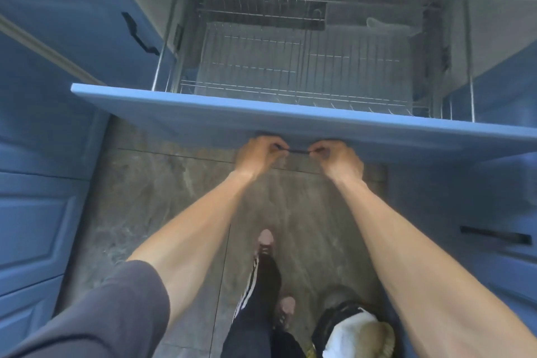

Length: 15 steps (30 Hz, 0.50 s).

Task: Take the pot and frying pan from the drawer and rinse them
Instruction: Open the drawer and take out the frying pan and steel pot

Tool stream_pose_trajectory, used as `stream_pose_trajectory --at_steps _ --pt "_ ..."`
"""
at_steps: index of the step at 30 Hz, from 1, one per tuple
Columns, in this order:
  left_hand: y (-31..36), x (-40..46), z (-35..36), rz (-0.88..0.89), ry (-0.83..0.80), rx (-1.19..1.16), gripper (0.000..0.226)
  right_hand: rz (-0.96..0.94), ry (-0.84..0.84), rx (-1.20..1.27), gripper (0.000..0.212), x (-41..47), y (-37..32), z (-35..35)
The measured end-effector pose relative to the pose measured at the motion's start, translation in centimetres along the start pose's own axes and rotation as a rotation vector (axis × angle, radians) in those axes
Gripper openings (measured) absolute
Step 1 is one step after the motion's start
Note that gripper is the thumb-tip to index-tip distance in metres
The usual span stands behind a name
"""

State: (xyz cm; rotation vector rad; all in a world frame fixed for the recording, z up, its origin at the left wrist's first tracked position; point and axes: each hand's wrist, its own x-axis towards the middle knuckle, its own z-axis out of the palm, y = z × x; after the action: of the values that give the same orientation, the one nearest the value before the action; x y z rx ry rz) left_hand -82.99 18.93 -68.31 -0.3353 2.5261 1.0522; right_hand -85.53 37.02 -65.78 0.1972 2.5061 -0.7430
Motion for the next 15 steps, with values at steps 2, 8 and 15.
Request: stream_pose_trajectory --at_steps 2,8,15 --pt "0.8 2.0 -0.9 0.020 0.004 -0.019 0.013 0.005 -0.002 -0.016 0.013 2.3 -0.9 -0.8" --pt "2.8 9.5 -3.4 0.048 0.031 0.020 0.018 0.020 0.063 0.007 0.016 8.9 -3.9 -2.6" --pt "5.4 17.0 -6.7 0.061 0.013 0.053 0.017 0.072 0.050 -0.006 0.017 16.0 -7.2 -5.4"
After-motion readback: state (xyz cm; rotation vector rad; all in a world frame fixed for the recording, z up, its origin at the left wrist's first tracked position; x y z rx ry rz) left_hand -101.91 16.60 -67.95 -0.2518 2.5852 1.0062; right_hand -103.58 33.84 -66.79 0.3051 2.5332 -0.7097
